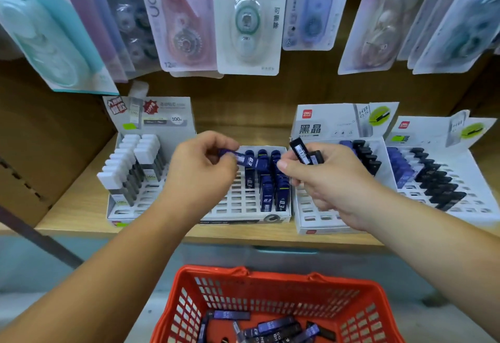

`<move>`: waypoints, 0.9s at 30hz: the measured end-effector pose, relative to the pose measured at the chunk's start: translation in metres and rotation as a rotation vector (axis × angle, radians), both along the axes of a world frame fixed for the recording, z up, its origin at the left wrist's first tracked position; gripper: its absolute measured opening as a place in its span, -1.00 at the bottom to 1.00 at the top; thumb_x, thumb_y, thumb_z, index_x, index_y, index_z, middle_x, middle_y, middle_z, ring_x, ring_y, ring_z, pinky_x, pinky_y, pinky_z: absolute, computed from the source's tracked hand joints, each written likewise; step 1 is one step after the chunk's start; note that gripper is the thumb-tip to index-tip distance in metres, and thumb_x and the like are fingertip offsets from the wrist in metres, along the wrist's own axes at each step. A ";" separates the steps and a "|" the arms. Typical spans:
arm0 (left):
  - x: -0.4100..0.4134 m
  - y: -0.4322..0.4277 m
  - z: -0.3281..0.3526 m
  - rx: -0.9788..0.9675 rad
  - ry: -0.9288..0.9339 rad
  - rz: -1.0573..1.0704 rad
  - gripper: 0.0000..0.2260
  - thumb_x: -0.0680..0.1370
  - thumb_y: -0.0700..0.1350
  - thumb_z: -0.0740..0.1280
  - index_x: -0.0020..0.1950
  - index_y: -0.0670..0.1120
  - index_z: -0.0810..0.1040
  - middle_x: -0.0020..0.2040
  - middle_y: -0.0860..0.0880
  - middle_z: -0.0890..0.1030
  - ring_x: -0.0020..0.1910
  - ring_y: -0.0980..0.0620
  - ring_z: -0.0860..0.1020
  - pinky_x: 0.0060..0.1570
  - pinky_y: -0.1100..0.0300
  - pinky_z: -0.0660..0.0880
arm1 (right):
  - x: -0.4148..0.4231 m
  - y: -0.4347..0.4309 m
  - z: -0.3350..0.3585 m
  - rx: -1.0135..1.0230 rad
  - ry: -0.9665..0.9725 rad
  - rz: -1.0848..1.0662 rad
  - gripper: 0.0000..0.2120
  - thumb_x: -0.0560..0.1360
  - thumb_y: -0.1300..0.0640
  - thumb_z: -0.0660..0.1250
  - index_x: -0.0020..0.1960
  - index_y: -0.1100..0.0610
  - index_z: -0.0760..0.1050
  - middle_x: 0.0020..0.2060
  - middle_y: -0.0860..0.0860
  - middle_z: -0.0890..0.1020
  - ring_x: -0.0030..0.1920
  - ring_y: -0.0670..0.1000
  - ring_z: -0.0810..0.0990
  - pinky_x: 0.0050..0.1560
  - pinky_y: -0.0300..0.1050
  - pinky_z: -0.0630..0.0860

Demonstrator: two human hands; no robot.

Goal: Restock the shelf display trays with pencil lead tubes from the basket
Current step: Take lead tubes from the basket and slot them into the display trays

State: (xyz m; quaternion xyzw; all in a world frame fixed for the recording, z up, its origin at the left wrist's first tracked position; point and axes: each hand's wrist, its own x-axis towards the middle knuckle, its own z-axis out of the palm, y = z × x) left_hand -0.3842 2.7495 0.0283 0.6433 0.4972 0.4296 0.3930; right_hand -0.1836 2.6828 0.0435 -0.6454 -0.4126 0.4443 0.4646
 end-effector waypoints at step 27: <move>-0.004 -0.007 -0.038 0.030 0.084 -0.133 -0.85 0.59 -0.17 0.46 0.02 0.10 0.69 -0.21 0.03 0.72 -0.22 -0.01 0.67 -0.14 0.02 0.61 | -0.041 0.025 0.005 0.097 0.020 -0.004 -0.89 0.53 0.15 0.51 0.04 0.08 0.64 -0.31 0.01 0.72 -0.62 -0.19 0.46 -0.62 -0.35 0.30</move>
